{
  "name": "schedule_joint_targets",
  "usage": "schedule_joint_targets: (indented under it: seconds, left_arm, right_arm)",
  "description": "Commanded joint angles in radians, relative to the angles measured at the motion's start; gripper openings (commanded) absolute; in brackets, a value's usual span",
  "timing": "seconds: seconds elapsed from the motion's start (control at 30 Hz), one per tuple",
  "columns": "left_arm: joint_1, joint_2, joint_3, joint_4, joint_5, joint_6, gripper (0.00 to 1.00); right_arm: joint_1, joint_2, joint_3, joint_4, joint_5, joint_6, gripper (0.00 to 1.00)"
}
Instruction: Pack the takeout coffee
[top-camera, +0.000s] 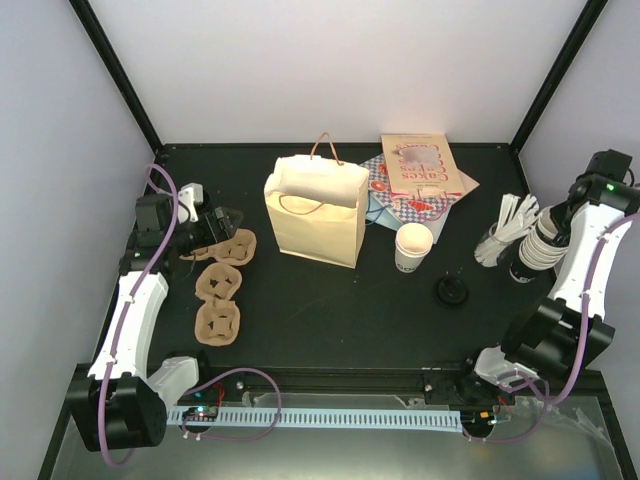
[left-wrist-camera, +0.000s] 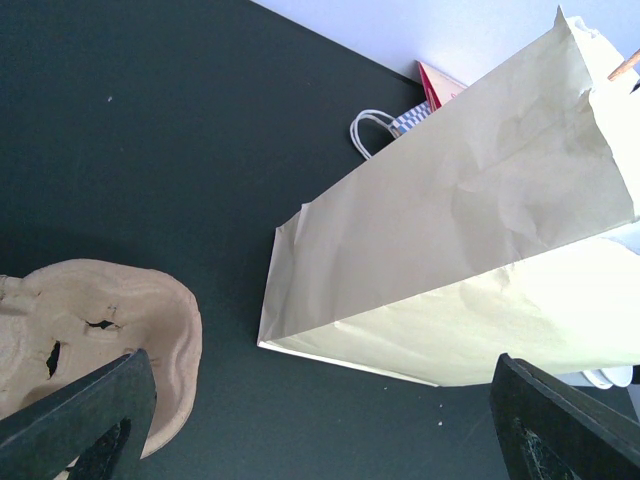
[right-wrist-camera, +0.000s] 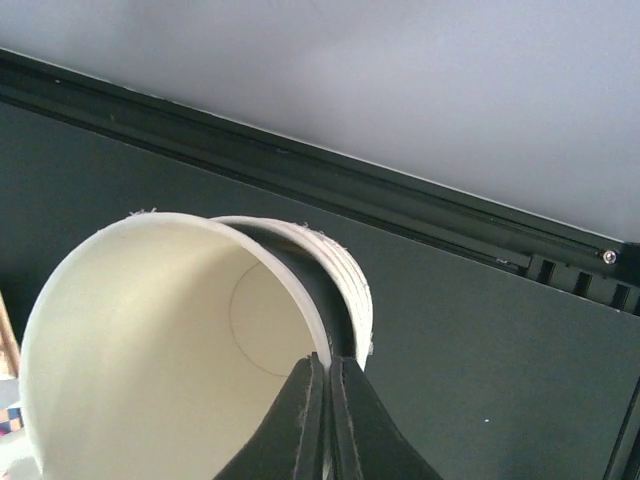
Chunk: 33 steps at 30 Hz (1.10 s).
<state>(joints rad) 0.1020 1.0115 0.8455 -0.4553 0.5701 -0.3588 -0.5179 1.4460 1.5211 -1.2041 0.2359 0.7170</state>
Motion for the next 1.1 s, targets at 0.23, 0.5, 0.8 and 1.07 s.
schedule_joint_targets:
  seconds: [0.23,0.5,0.8,1.07]
  left_arm:
    - [-0.007,-0.011,0.004,0.021,0.016,0.011,0.94]
    - [-0.006,-0.012,0.004,0.024,0.018,0.011,0.94]
    - [-0.007,-0.013,0.004,0.024,0.016,0.011,0.94]
    - [-0.006,-0.014,0.003,0.021,0.013,0.012,0.94]
  right_arm:
    - [-0.005,-0.060,0.210,-0.107,0.026,0.014,0.05]
    - [-0.003,-0.119,0.335,-0.109,-0.021,-0.041,0.03]
    - [0.074,-0.165,0.420,-0.020,-0.322,-0.152,0.01]
    - [0.471,-0.177,0.391,0.039,-0.376,-0.238,0.01]
